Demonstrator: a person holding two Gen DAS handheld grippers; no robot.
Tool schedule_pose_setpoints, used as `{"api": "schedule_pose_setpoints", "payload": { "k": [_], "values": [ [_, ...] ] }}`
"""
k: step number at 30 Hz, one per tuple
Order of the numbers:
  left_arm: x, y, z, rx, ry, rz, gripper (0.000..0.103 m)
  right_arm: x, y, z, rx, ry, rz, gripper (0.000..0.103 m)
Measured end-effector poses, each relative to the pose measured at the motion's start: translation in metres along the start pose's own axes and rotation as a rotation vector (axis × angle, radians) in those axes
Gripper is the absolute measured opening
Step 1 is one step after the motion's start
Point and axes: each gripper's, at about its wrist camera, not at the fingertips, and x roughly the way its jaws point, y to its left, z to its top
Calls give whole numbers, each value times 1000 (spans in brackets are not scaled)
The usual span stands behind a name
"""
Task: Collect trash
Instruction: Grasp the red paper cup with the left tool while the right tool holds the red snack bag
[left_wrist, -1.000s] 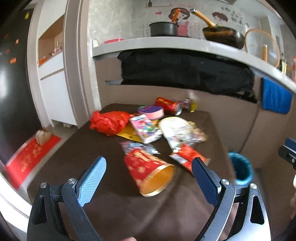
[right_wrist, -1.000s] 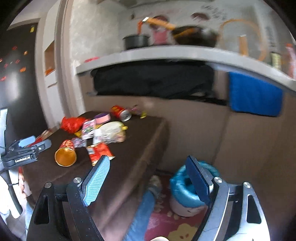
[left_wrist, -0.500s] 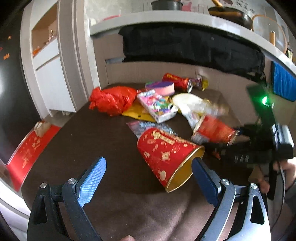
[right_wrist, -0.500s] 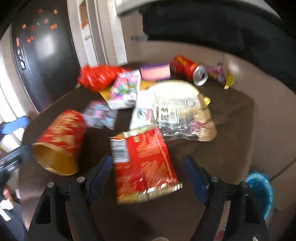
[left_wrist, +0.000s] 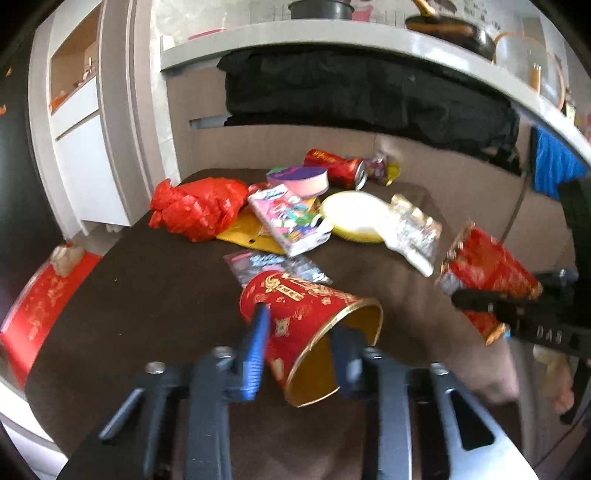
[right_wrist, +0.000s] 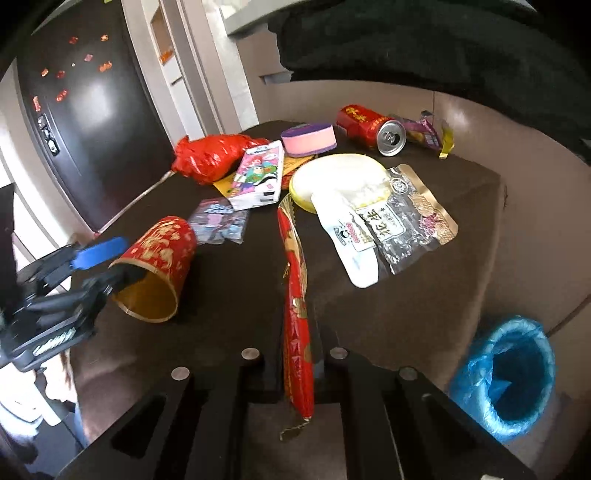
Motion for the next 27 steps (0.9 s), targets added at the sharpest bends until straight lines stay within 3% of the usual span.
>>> {"api": "schedule_pose_setpoints", "payload": {
  "k": [4,9,13,17,23,27],
  "values": [
    [-20,-2,13,-13,-29,15,10,-20,3,-6,29,-12,13,6],
    [-42,-34,42,51,-94,32,7,-60,1,-10,32,-86,14,6],
    [-43,-70,70,70,-87,-24,6,-88,-26,-10,62,-144,7,6],
    [-43,-66,70,59,-54,4,7,-108,-68,-17,118,-174,-22,6],
    [-22,-60,33,12,67,32,14,-95,-95,-28,130,-165,-25,6],
    [-15,-65,14,54,65,58,38,-75,-82,-33,139,-124,4,6]
  ]
}}
